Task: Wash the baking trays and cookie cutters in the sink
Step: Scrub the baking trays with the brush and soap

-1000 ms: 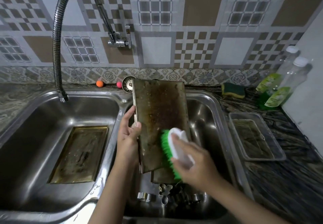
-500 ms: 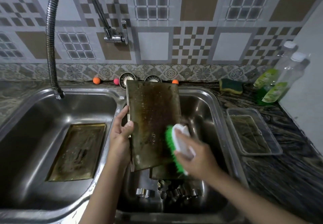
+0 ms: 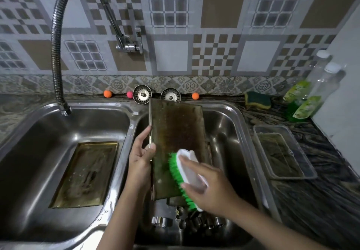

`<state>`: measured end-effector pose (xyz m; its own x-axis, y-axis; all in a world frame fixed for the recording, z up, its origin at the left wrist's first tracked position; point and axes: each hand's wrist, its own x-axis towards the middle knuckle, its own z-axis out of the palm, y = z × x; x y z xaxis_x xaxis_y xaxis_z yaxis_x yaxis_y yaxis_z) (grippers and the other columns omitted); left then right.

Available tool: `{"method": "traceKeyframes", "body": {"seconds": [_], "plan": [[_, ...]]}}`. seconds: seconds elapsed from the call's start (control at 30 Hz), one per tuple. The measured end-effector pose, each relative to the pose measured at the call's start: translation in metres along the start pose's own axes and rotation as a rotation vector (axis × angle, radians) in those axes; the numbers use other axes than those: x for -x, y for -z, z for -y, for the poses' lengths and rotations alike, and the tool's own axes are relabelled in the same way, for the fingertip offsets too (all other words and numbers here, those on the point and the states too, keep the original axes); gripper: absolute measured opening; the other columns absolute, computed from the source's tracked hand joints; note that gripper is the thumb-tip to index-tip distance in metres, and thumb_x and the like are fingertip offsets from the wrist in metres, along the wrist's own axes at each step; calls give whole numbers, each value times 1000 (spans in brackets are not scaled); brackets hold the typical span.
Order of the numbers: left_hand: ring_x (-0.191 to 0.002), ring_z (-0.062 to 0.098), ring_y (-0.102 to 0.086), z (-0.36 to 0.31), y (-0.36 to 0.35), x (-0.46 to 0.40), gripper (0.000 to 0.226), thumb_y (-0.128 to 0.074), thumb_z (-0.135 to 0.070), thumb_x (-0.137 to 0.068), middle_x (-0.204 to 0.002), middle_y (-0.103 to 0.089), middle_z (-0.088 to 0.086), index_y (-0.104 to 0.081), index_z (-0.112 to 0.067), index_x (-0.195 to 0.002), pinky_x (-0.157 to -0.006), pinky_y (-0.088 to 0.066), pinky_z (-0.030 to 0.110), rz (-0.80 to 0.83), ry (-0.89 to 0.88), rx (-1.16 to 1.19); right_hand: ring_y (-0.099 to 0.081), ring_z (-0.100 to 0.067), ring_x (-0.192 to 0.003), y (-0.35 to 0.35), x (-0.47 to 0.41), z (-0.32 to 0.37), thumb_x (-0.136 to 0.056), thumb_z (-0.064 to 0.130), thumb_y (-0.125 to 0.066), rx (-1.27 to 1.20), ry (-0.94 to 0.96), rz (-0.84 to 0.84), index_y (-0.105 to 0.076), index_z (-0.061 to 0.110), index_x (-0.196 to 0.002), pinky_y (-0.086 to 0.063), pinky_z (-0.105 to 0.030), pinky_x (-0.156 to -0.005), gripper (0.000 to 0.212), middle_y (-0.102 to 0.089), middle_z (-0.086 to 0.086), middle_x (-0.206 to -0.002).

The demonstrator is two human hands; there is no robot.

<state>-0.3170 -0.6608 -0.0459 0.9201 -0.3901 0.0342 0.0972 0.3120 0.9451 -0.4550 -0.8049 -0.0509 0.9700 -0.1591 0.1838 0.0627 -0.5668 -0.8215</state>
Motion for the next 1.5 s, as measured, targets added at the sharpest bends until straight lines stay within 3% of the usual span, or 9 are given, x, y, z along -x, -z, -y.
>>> {"method": "traceKeyframes", "body": {"seconds": [0.1, 0.3, 0.37, 0.47, 0.57, 0.67, 0.87, 1.1, 1.5], "plan": [[-77, 18, -64, -2, 5, 0, 45, -67, -19, -81, -88, -73, 0, -57, -34, -122, -74, -53, 33, -8, -10, 19, -51, -10, -123, 19, -3, -27, -81, 39, -69, 1, -138, -64, -36, 61, -131, -54, -35, -90, 64, -49, 13, -137], [-98, 24, -63, 3, -27, 11, 41, -59, -24, -83, -112, -69, -3, -58, -29, -124, -85, -52, 39, 103, 21, -45, -36, 4, -131, 20, -27, -8, -74, 58, -68, -39, -166, -203, -41, 50, -134, -34, -24, -107, 66, -45, 17, -138], [-124, 16, -54, 3, -40, 14, 47, -54, -45, -86, -132, -59, -2, -54, -28, -130, -107, -41, 43, 187, 47, -131, -35, 7, -131, 10, -29, 0, -67, 69, -65, -45, -157, -229, -39, 49, -136, -32, -20, -108, 76, -45, 16, -140], [-122, 20, -56, 3, -44, 16, 68, -41, -74, -77, -131, -61, 4, -44, -41, -137, -98, -48, 39, 295, 230, -73, -34, 10, -131, 1, -31, 1, -61, 69, -70, -198, -230, -336, -39, 40, -139, -30, -22, -111, 89, -44, 18, -139], [-117, 16, -60, 9, -42, 14, 59, -22, -65, -81, -118, -69, 0, -39, -43, -134, -89, -49, 28, 353, 348, -4, -49, 5, -123, 0, -32, 3, -64, 52, -80, -362, -331, -411, -48, 37, -135, -42, -27, -106, 79, -61, 17, -126], [-124, 21, -55, 16, -38, 14, 63, -25, -59, -85, -123, -66, 8, -36, -31, -140, -100, -40, 37, 353, 343, -55, -57, 18, -93, 4, -31, 2, -78, 9, -73, -452, -405, -535, -53, 33, -126, -44, -6, -85, 57, -65, 34, -89], [-132, 7, -34, 21, -8, 12, 46, -54, -45, -83, -137, -43, -14, -50, -37, -128, -113, -25, 38, 68, 4, -818, -51, 29, -84, 17, -20, -7, -86, 1, -62, -533, -420, -628, -54, 19, -131, -41, 1, -70, 49, -55, 24, -112], [-109, 15, -60, 15, 18, 16, 31, -48, 0, -95, -112, -66, -2, -65, -22, -109, -99, -48, 40, -35, 259, -495, -44, 31, -100, 23, -19, -2, -87, 2, -62, -454, -321, -524, -55, 22, -129, -39, 3, -83, 47, -51, 28, -115], [-104, 18, -60, -54, 126, 4, 32, -43, 2, -96, -114, -64, 5, -63, -10, -119, -94, -47, 33, -449, 133, -490, -60, -6, -109, -17, -47, 19, -81, 18, -74, -361, -251, -415, -68, 38, -103, -47, -37, -97, 30, -66, 13, -110]]}}
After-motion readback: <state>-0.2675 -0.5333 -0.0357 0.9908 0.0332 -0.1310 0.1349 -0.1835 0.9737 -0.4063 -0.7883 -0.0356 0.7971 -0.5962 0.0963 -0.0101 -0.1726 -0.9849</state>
